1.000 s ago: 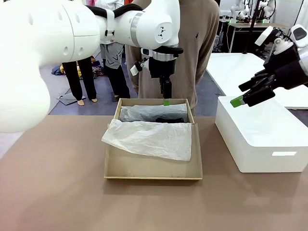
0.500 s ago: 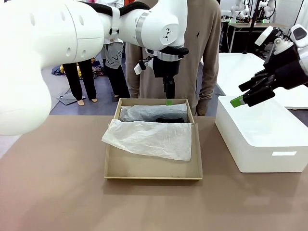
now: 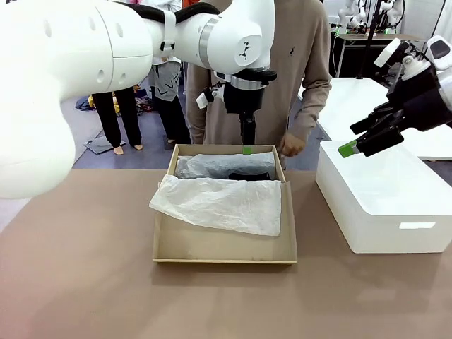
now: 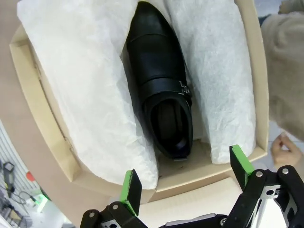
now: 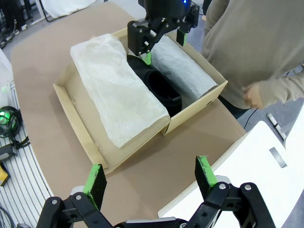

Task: Pack the shoes into the box.
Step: Close the Shoes Box.

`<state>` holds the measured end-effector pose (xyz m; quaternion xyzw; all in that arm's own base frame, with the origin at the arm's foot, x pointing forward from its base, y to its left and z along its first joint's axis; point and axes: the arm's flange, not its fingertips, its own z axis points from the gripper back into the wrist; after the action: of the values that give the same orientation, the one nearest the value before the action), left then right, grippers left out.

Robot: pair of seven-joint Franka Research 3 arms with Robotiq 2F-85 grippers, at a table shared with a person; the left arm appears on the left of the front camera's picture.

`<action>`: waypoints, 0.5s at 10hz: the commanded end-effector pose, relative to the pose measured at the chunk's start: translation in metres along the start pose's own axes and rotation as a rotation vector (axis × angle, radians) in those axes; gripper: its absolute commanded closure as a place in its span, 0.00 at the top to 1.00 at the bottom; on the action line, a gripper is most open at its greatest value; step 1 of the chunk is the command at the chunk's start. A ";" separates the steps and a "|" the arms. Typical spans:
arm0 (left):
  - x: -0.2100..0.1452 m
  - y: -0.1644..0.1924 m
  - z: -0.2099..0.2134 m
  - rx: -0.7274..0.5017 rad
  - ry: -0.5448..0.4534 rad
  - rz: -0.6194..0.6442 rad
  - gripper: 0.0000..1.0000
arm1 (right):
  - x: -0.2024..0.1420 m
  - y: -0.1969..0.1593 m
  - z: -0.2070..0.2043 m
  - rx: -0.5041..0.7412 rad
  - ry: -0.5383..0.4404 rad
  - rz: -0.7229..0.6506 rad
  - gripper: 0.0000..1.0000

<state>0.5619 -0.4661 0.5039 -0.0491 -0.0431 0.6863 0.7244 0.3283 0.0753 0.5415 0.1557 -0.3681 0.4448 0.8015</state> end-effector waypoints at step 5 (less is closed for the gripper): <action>0.097 0.047 0.047 -0.005 -0.061 -0.651 1.00 | 0.000 -0.001 0.000 0.009 -0.013 -0.001 1.00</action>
<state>0.5334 -0.4003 0.5505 -0.0032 -0.0769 0.4761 0.8760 0.3282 0.0754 0.5415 0.1556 -0.3680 0.4449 0.8015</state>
